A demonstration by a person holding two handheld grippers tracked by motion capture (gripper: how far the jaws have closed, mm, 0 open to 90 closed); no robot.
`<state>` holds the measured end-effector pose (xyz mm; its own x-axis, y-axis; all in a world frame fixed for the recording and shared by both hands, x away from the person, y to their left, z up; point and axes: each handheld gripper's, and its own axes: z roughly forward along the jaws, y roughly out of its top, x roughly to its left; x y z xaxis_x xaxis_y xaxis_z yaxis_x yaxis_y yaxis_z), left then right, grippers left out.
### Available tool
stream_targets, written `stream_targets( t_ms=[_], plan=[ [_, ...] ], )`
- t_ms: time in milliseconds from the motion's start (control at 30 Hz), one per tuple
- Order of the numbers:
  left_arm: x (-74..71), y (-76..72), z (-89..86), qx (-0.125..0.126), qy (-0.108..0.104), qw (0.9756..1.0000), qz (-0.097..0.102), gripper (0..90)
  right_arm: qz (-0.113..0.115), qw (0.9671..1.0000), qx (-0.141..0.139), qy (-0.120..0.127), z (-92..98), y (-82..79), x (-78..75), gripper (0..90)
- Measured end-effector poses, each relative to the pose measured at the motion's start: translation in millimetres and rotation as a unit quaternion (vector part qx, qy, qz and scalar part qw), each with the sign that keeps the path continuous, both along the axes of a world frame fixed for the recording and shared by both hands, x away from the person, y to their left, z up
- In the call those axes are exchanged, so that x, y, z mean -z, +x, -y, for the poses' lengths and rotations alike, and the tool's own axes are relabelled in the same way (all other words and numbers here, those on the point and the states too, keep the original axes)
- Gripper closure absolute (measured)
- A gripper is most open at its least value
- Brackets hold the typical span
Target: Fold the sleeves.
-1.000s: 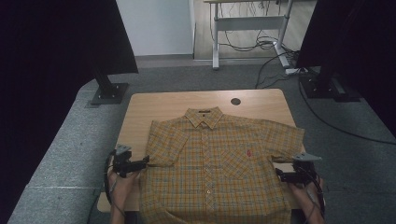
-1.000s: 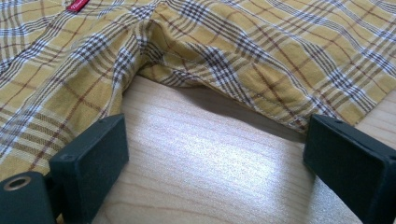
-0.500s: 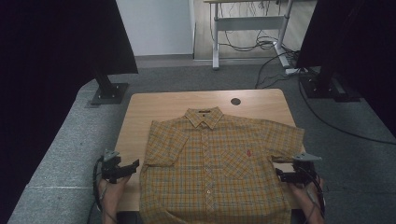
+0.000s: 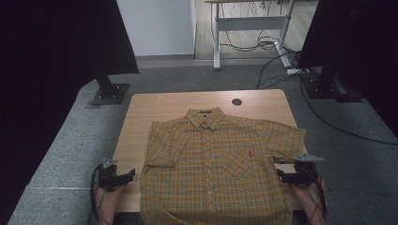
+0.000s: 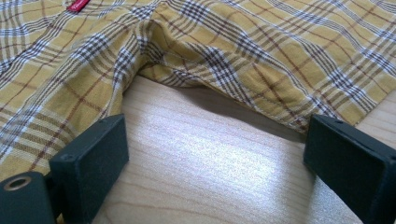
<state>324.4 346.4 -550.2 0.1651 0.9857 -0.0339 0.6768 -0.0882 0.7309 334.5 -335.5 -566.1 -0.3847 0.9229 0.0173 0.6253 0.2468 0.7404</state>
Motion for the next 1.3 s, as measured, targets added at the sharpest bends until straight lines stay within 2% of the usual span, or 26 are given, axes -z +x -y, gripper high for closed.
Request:
stream_targets(
  t_ms=[67,167,433,567,800,967,1300],
  plan=[
    [2.8,0.2,1.8,0.004,0.017,0.9999,0.001,9.9,0.0,1.0,-0.001,0.0,0.2,0.0,0.0,6.1],
    [4.0,0.2,3.0,0.008,0.026,0.9996,0.004,8.6,0.0,1.0,-0.002,0.0,0.6,0.0,0.0,6.2],
    [5.5,1.0,2.4,0.019,0.025,0.9995,0.005,5.2,0.0,1.0,-0.002,0.004,2.1,0.7,-0.1,6.4],
    [5.9,1.8,2.7,0.022,0.025,0.9994,0.001,1.6,-0.007,0.9997,0.012,0.02,5.4,0.4,-2.5,8.4],
    [5.9,1.8,2.7,0.023,0.025,0.9994,0.0,1.3,0.005,0.9996,0.014,0.025,9.2,0.3,-11.3,8.9],
    [5.9,1.8,2.7,0.023,0.025,0.9994,0.0,1.3,0.007,0.9994,0.007,0.032,11.0,8.2,-16.3,10.7],
    [5.9,1.8,2.7,0.022,0.025,0.9994,0.0,1.3,0.012,0.9993,0.017,0.031,12.4,23.3,-22.5,9.9]
  ],
)
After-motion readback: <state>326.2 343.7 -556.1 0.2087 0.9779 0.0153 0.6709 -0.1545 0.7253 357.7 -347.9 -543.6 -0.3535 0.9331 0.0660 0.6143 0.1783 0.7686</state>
